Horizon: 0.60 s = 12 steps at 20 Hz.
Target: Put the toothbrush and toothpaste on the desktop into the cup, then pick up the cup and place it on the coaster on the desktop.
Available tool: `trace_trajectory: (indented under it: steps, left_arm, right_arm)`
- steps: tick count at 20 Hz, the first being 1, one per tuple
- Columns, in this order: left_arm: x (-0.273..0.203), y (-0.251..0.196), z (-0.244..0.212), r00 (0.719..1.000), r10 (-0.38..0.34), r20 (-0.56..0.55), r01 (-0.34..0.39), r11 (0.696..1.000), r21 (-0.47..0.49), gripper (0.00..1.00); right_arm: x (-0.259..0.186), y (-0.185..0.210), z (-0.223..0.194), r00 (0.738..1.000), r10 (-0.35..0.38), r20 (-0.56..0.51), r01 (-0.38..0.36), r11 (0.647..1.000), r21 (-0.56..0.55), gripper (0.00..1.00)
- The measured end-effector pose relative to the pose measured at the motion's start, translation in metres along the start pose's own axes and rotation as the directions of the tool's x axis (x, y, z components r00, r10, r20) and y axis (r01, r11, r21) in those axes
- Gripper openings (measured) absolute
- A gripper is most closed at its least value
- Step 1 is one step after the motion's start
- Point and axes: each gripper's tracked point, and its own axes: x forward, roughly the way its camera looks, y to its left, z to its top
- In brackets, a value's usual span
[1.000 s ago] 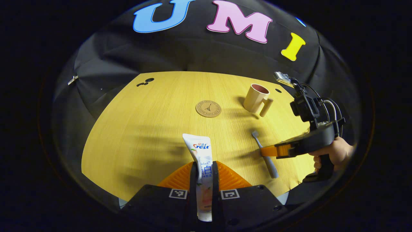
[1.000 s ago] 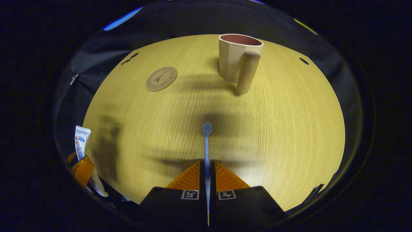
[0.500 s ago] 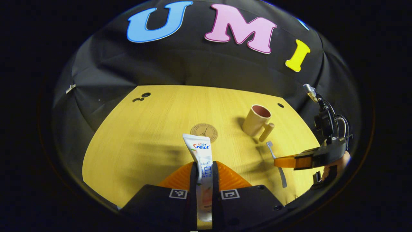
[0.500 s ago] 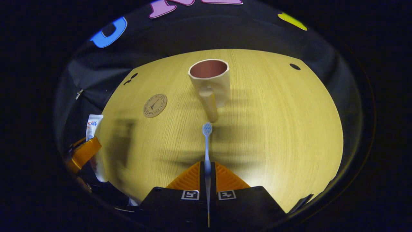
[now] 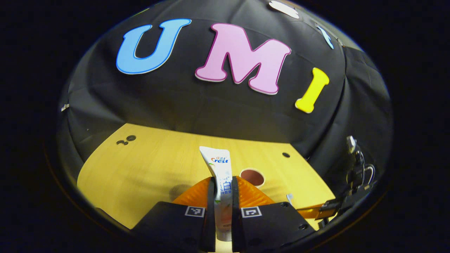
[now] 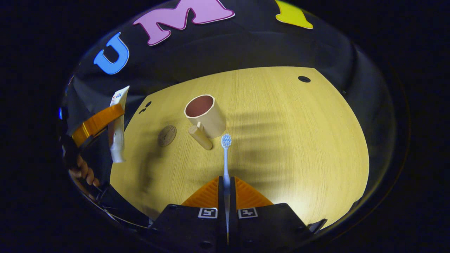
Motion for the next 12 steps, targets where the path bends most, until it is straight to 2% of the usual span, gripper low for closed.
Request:
trace_trajectory:
  steps: [5, 8, 9, 10, 12]
  left_arm:
    - [0.055, -0.035, 0.038, 0.993, -0.071, 0.09, 0.067, 0.997, 0.049, 0.23]
    - [0.087, -0.057, 0.034, 0.984, -0.143, 0.105, 0.134, 0.987, 0.09, 0.23]
    - [0.098, -0.062, 0.032, 0.982, -0.157, 0.108, 0.146, 0.984, 0.098, 0.18]
    - [0.109, -0.065, 0.031, 0.98, -0.162, 0.112, 0.151, 0.983, 0.104, 0.23]
    - [0.131, -0.068, 0.025, 0.979, -0.171, 0.115, 0.158, 0.981, 0.11, 0.23]
  right_arm:
    - [-0.004, -0.038, -0.009, 1.0, 0.009, -0.021, -0.008, 0.999, 0.048, 0.07]
    - [-0.008, -0.063, -0.014, 0.999, -0.012, -0.037, 0.014, 0.998, 0.057, 0.06]
    - [-0.009, -0.07, -0.016, 0.999, -0.017, -0.045, 0.02, 0.998, 0.066, 0.06]
    - [-0.011, -0.075, -0.017, 0.998, -0.019, -0.054, 0.023, 0.996, 0.082, 0.06]
    - [-0.01, -0.082, -0.019, 0.998, -0.014, -0.067, 0.021, 0.993, 0.118, 0.07]
